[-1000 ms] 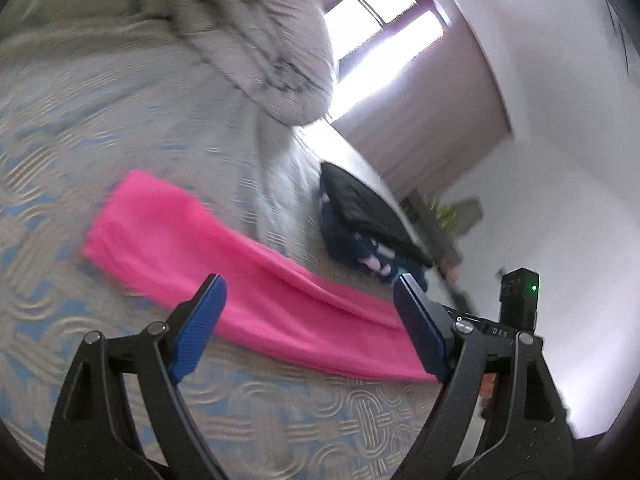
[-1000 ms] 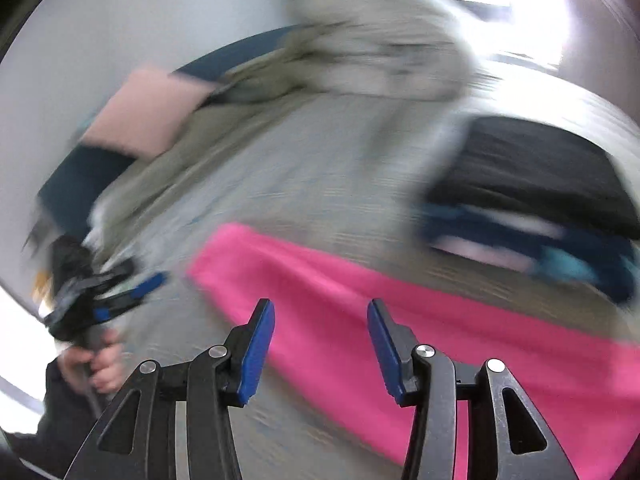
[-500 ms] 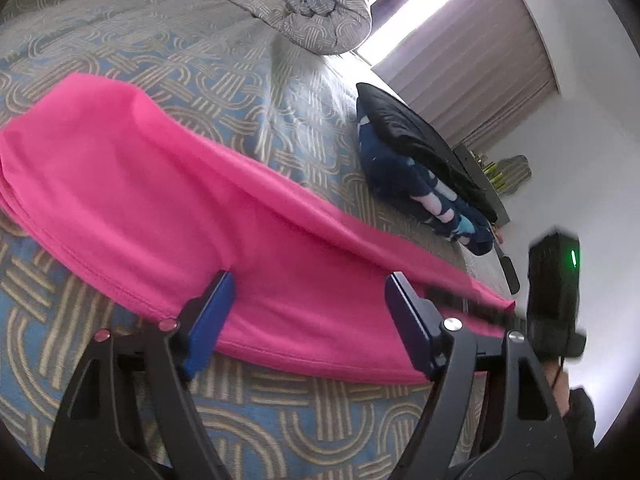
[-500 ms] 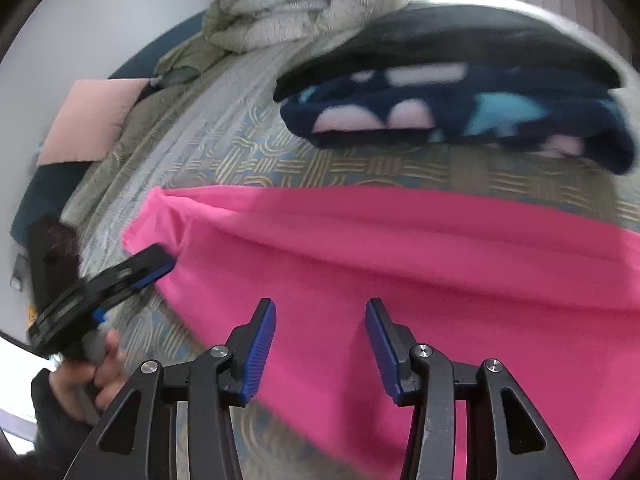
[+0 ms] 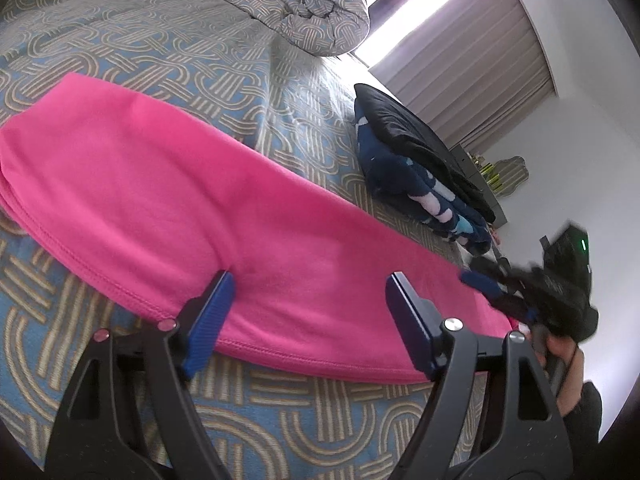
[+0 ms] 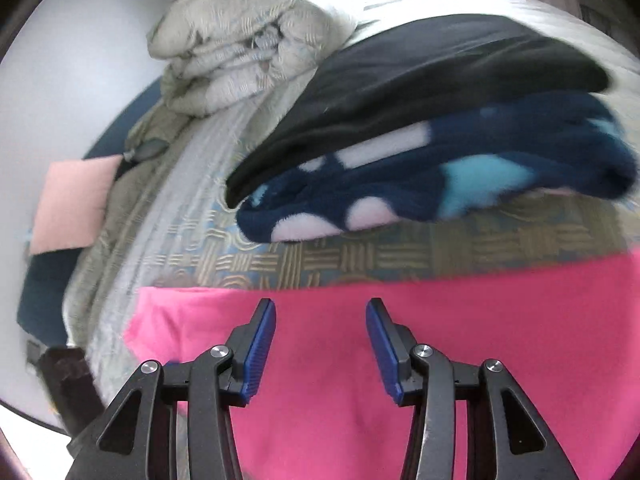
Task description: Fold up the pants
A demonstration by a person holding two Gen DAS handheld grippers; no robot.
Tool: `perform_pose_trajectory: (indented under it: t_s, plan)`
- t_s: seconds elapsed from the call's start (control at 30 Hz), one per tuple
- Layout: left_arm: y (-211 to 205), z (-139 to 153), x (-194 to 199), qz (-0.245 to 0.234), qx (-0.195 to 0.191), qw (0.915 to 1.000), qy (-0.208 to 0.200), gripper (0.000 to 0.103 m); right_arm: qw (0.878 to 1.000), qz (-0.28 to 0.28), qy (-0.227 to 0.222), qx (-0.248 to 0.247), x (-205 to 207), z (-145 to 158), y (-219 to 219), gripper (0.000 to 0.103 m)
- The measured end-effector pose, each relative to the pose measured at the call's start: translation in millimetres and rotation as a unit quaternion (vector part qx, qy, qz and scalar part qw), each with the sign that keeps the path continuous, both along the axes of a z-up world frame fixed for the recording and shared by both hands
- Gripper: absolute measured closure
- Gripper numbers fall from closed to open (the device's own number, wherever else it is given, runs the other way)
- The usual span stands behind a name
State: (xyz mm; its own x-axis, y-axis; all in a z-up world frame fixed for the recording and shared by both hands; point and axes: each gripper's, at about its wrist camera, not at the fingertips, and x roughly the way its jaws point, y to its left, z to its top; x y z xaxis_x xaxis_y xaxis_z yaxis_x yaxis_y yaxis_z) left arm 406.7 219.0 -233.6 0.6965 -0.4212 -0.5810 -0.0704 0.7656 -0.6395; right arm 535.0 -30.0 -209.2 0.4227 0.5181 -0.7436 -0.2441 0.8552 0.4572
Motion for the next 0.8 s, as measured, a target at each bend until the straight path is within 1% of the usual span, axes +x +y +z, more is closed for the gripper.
perform_pose_trajectory:
  t_s: [0.07,0.1,0.13,0.2,0.27,0.33,0.43,0.47,0.5,0.53,0.57,0.63,0.67,0.7,0.73,0.77,0.8]
  plan:
    - [0.7,-0.2,-0.9,0.000,-0.001,1.0000,0.000,0.025,1.000,-0.014,0.009,0.006,-12.9,4.3,-30.5,0.055]
    - [0.4,-0.2,-0.8,0.000,0.000,1.0000,-0.001,0.025,1.000,-0.025,0.008,0.008,-22.0,8.1,-53.3,0.055]
    - [0.4,-0.4,-0.8,0.000,0.000,1.0000,0.000,0.025,0.999,-0.034,0.005,0.004,-24.4,12.0,-66.4,0.055]
    - [0.5,-0.1,-1.6,0.000,0.001,1.0000,0.000,0.025,0.997,-0.070,-0.007,-0.008,-35.3,18.2,-112.9,0.055]
    - [0.5,-0.1,-1.2,0.000,0.002,1.0000,0.000,0.025,0.994,-0.108,-0.005,-0.006,-38.3,19.6,-155.4,0.055]
    - [0.2,0.2,-0.9,0.000,0.003,1.0000,0.000,0.024,0.987,-0.160,0.006,0.000,-40.0,15.3,-212.7,0.055]
    - [-0.5,0.4,-0.6,0.000,0.006,1.0000,0.001,0.024,0.970,-0.243,0.007,-0.018,-38.6,8.6,-287.6,0.055]
    - [-0.9,0.5,-0.6,0.000,0.007,1.0000,0.001,0.024,0.963,-0.268,0.010,-0.017,-37.2,3.7,-311.6,0.055]
    - [-1.1,0.1,0.2,0.000,0.008,1.0000,0.001,0.024,0.959,-0.282,0.016,-0.005,-35.0,-1.5,-327.2,0.055]
    - [-0.9,0.0,0.2,0.000,0.008,1.0000,0.001,0.024,0.955,-0.295,0.028,0.024,-31.6,-10.2,-344.5,0.055]
    - [-0.6,-0.2,0.3,0.000,0.007,1.0000,0.001,0.024,0.947,-0.311,0.036,0.070,-27.8,-20.1,-363.4,0.056]
    - [-0.5,-0.8,0.7,0.001,0.007,1.0000,0.000,0.024,0.938,-0.326,0.028,0.113,-18.8,-25.2,-382.6,0.058]
    - [-0.5,-1.0,0.7,0.001,0.007,1.0000,0.000,0.024,0.938,-0.330,0.017,0.107,-13.1,-21.9,-386.3,0.058]
    - [-0.6,-0.9,0.7,0.001,0.007,1.0000,0.000,0.024,0.938,-0.340,-0.003,0.071,-2.9,-13.8,-390.2,0.058]
    - [-0.6,-1.0,0.7,0.001,0.007,1.0000,0.000,0.024,0.936,-0.349,-0.011,0.048,2.7,-9.6,-394.8,0.056]
    - [-0.6,-1.2,0.8,0.001,0.007,1.0000,0.000,0.024,0.932,-0.360,-0.016,0.034,10.2,-5.9,-397.7,0.056]
    - [-0.4,-1.5,0.8,0.001,0.007,1.0000,0.000,0.024,0.929,-0.366,-0.016,0.044,17.7,-6.0,-403.6,0.056]
